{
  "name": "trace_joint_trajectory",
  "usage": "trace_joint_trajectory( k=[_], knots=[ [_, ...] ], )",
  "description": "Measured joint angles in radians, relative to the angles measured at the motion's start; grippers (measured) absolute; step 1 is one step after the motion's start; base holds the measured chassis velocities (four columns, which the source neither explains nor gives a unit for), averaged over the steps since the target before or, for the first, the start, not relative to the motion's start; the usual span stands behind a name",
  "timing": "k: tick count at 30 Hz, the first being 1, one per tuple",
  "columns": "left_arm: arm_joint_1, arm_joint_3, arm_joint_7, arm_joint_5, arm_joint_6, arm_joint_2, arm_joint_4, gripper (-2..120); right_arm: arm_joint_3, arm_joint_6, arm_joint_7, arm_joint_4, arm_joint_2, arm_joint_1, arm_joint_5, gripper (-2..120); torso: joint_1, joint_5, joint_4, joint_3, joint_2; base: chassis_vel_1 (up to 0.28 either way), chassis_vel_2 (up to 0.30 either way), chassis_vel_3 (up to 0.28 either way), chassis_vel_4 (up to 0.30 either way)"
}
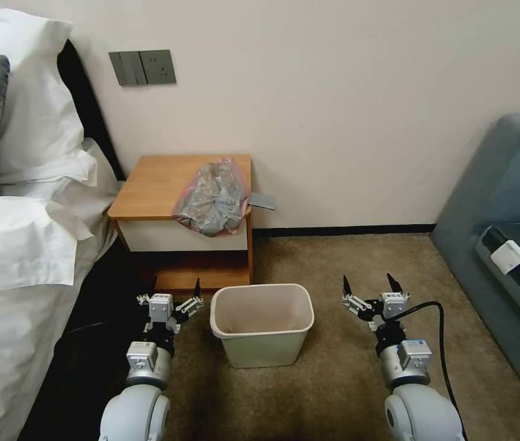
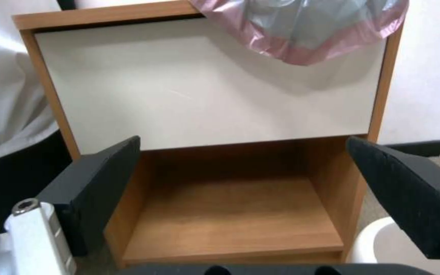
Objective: Pick up the garbage bag from the table and place it over the trash can.
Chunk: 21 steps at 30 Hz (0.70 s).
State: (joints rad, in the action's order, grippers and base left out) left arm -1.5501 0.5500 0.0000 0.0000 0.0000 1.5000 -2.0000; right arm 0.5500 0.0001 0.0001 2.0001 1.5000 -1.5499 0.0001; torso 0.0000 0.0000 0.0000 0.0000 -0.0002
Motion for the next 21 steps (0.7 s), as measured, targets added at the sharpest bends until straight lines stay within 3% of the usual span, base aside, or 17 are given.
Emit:
trace_joint_trajectory(
  k=[21],
  knots=[
    [0.0,0.0,0.0,0.0,0.0,0.0,0.0,100,0.0,0.0,0.0,0.0,0.0,0.0,0.0,100,0.0,0.0,0.0,0.0,0.0,0.0,0.0,0.0,0.0]
  ],
)
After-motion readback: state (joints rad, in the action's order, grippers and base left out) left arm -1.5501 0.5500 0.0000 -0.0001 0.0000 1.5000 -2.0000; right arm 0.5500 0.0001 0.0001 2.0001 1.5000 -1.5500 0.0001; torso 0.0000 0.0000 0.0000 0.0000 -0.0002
